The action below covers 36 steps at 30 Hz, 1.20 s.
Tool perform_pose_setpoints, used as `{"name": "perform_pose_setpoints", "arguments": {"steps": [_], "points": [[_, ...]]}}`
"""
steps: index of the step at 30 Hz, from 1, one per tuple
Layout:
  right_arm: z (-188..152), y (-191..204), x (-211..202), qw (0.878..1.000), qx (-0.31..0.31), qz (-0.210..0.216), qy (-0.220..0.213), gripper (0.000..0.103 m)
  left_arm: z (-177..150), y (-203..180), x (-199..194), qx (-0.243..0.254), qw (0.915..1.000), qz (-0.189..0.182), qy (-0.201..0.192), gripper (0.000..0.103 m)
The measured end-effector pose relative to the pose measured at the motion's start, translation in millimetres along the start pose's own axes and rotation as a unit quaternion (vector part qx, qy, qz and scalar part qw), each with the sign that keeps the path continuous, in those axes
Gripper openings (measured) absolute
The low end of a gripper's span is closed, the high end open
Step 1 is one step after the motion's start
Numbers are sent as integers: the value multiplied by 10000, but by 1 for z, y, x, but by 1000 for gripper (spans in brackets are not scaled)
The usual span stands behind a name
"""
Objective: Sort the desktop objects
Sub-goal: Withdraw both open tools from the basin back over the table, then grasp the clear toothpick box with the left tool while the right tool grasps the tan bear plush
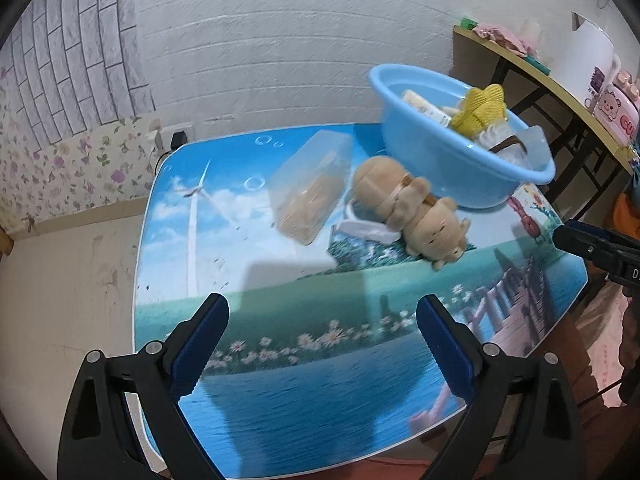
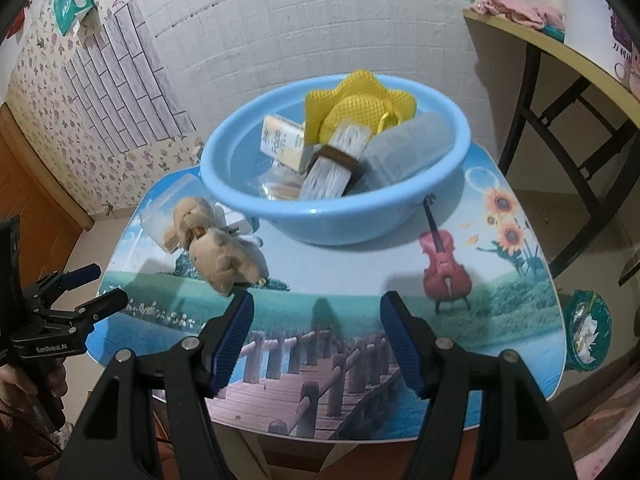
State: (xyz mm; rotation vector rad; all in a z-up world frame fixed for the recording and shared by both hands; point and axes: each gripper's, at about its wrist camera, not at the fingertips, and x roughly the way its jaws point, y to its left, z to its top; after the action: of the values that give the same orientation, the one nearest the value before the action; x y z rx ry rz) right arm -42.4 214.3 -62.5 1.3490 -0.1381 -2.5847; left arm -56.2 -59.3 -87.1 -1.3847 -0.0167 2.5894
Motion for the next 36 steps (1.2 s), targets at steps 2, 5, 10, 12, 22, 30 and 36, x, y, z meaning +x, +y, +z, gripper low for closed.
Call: {"name": "perform_pose_setpoints", "arguments": {"steps": [2, 5, 10, 12, 22, 30, 36], "points": [[-3, 2, 5, 10000, 29, -10, 65, 66, -3, 7, 2, -20, 10000, 17, 32, 95], [-6, 7, 11, 9999, 10, 17, 153, 66, -7, 15, 2, -21, 10000, 50, 48, 95], [-5, 21, 15, 9998, -142, 1, 156, 66, -12, 30, 4, -72, 9999, 128, 65, 95], [-5, 26, 16, 9997, -170, 43, 157, 66, -14, 33, 4, -18, 9998, 189, 60, 95], [-5, 47, 34, 9984, -381, 268, 318, 66, -18, 48, 10, 109, 9998, 148, 111, 95], [-1, 60, 49, 9967, -606, 333, 414, 66, -4, 53, 23, 214, 9997, -10, 79, 95], [2, 77, 65, 9929, -1023, 489, 369, 66, 24, 44, 44, 473, 9988, -142, -32, 95]]}}
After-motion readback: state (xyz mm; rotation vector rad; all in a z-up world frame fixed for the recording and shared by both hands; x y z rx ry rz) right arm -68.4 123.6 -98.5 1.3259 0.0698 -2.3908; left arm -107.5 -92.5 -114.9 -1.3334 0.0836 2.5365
